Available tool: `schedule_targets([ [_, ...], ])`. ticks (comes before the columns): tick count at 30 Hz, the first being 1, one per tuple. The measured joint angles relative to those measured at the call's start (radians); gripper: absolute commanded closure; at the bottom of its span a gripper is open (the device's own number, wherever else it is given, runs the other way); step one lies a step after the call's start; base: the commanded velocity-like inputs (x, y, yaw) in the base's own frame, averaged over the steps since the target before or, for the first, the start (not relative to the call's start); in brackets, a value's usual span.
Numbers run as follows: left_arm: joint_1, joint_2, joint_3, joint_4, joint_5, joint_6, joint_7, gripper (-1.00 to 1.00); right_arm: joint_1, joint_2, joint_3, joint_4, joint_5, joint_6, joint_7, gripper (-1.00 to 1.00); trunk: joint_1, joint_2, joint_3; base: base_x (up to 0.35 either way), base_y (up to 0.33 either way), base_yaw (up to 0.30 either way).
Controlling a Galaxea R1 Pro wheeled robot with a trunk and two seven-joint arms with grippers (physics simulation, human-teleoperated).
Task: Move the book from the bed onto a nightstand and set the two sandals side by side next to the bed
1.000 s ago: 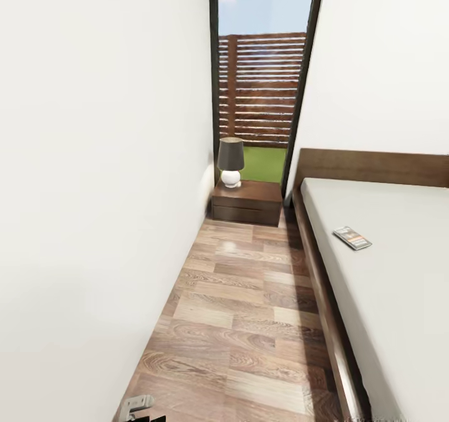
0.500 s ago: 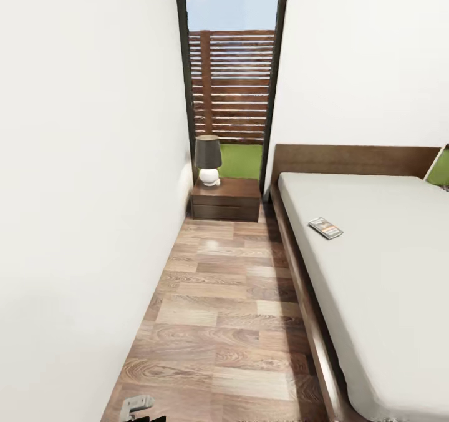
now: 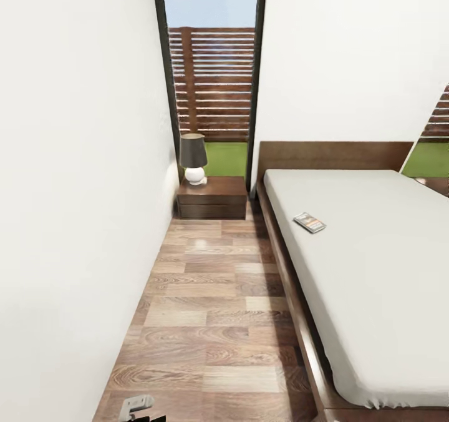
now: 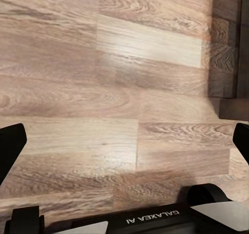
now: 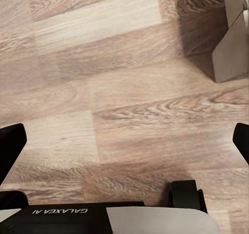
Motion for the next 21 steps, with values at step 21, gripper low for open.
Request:
schedule_targets([
  [21, 0.0, 0.0, 0.0, 0.0, 0.0, 0.0, 0.0, -1.0, 0.0, 0.0, 0.0, 0.0, 0.001, -0.002, 0.003, -1.0, 0.0, 0.0, 0.022, 0.0, 0.0, -0.061],
])
